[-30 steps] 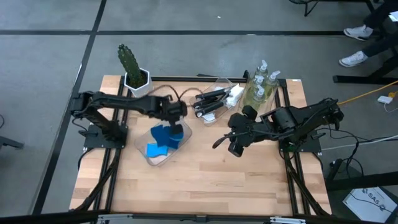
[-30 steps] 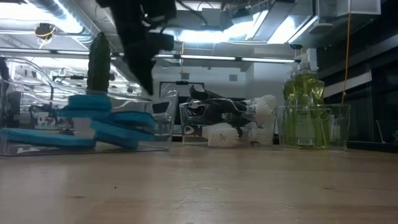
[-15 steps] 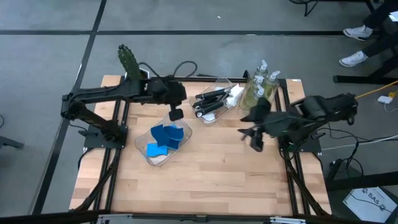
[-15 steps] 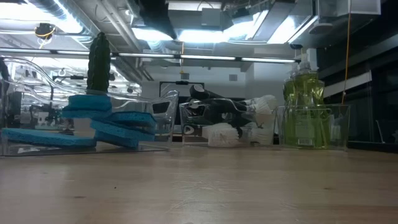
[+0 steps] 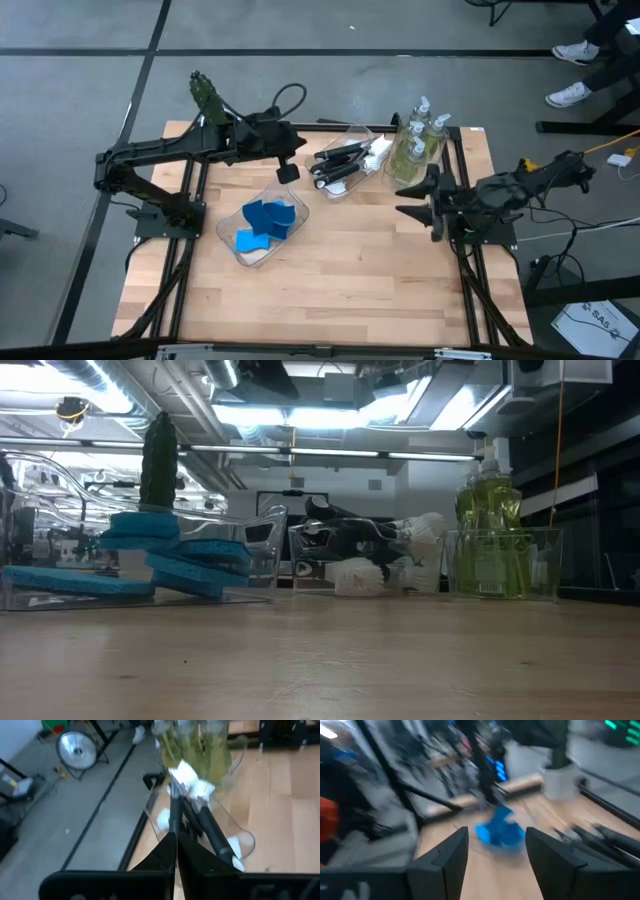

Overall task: Pick & Place Kitchen Sink Supplies
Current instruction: Return to Home Position

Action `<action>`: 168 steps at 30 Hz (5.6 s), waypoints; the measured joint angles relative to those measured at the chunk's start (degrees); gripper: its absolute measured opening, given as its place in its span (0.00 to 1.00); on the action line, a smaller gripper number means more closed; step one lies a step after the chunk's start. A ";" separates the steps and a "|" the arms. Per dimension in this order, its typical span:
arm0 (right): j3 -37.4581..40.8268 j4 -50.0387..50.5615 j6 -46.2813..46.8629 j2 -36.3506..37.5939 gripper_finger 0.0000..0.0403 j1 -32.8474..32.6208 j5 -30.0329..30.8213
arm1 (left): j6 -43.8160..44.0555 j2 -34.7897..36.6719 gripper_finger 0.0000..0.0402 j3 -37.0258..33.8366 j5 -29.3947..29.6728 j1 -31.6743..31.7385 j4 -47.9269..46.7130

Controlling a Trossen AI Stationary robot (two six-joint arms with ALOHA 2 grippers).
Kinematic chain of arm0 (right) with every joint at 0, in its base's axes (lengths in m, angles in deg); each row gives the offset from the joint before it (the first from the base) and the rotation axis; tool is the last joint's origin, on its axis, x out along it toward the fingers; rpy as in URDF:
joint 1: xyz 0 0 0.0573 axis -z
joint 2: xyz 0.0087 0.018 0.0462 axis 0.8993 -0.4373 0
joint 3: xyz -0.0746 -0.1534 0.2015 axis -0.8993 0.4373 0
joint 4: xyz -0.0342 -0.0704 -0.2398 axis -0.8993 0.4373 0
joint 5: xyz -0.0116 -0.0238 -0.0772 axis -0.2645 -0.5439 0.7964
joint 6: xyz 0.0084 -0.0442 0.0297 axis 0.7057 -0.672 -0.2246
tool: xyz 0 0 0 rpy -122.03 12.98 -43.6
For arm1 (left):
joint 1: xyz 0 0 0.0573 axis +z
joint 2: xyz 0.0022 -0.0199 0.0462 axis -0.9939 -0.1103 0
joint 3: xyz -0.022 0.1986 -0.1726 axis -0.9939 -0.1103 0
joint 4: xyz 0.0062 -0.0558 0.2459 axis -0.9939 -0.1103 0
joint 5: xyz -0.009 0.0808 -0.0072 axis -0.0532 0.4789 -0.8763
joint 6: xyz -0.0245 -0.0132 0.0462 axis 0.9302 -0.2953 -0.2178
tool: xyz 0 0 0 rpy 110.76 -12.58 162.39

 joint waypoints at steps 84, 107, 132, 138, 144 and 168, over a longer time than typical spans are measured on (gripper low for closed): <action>49.56 -20.44 -30.53 42.77 0.49 0.13 -21.32 | 33.32 43.13 0.01 -57.98 -9.20 -12.20 54.27; 49.56 -20.46 -30.51 42.71 0.49 0.13 -21.33 | 26.74 67.85 0.01 -78.88 -13.12 -5.13 48.82; 49.58 -20.46 -30.49 42.69 0.49 0.11 -21.34 | 25.34 75.97 0.02 -78.86 -15.49 1.04 35.46; 49.58 -20.46 -30.50 42.69 0.49 0.11 -21.34 | 25.37 75.97 0.03 -78.86 -15.48 1.03 35.46; 49.58 -20.46 -30.51 42.69 0.49 0.11 -21.34 | 25.37 75.97 0.03 -78.86 -15.46 1.04 35.46; 49.58 -20.46 -30.49 42.69 0.49 0.11 -21.34 | 25.37 75.97 0.03 -78.86 -15.42 1.03 35.48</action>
